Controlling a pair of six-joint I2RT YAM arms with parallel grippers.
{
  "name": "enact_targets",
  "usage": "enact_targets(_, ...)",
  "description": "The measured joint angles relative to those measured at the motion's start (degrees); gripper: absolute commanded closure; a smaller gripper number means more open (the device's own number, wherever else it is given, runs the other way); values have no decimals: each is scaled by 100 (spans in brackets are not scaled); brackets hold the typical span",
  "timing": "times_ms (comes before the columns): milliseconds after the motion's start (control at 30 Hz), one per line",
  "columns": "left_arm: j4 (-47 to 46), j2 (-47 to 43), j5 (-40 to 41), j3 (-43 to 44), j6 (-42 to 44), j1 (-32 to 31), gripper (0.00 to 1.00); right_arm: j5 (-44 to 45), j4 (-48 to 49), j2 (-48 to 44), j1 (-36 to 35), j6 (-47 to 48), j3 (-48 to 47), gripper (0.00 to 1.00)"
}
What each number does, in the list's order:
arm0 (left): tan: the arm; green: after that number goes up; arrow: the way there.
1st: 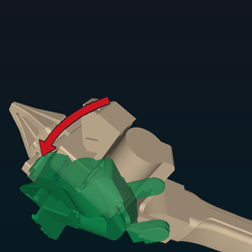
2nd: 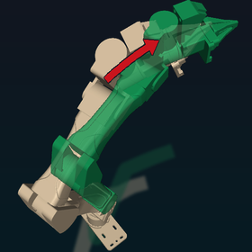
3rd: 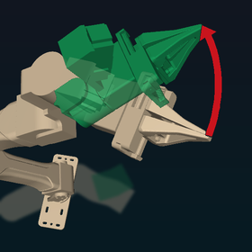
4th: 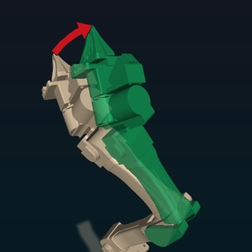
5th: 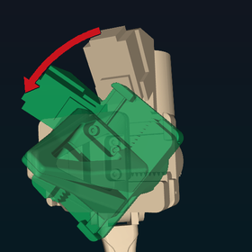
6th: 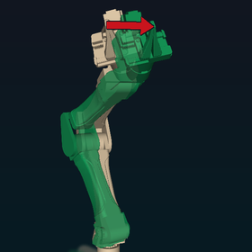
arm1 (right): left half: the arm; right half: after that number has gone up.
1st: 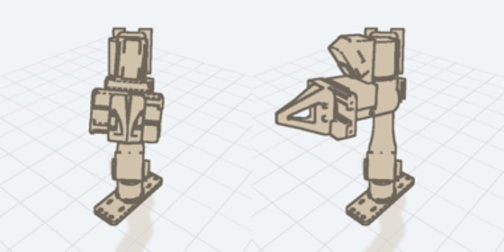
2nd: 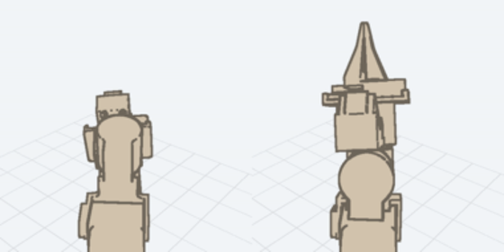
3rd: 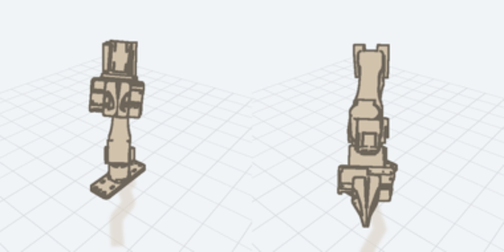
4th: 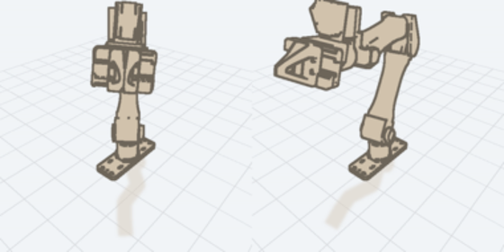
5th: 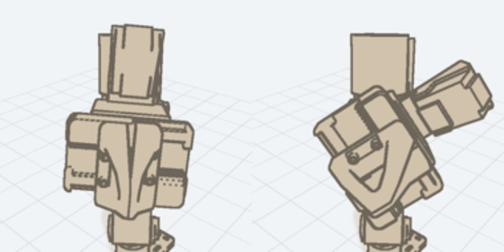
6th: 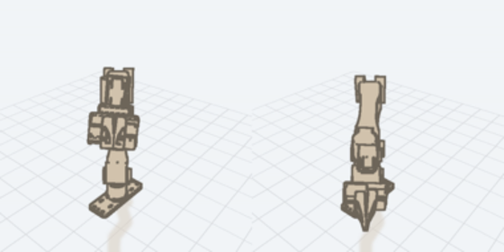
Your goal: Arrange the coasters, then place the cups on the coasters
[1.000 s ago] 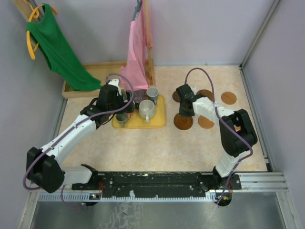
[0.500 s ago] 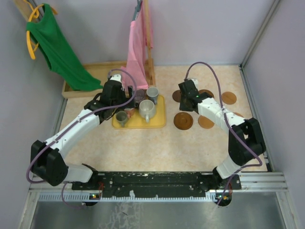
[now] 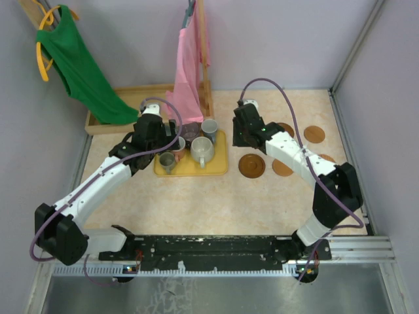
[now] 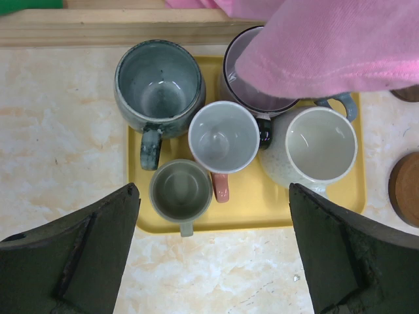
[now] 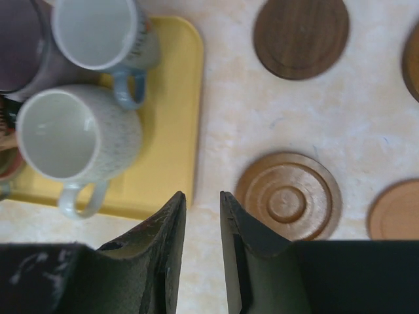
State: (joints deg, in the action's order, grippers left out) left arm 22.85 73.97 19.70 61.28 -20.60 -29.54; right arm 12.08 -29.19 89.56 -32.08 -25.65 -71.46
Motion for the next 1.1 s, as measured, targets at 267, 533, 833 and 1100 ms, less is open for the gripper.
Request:
enact_targets(267,-15,-636,24,-612,-68,0,0,-326,76,892,-245,111,-1056,72)
enact_targets(533,-76,-826,22,-793,-101,0,0,-291,44,1919,-343,350,-1799,72)
enact_targets(833,-144,-826,13,-796,-42,0,0,-308,105,2437,-420,448,-2149,72)
enact_targets(1100,-142,-826,-26,-796,-37,0,0,-313,216,2791,-431,516,-2275,71)
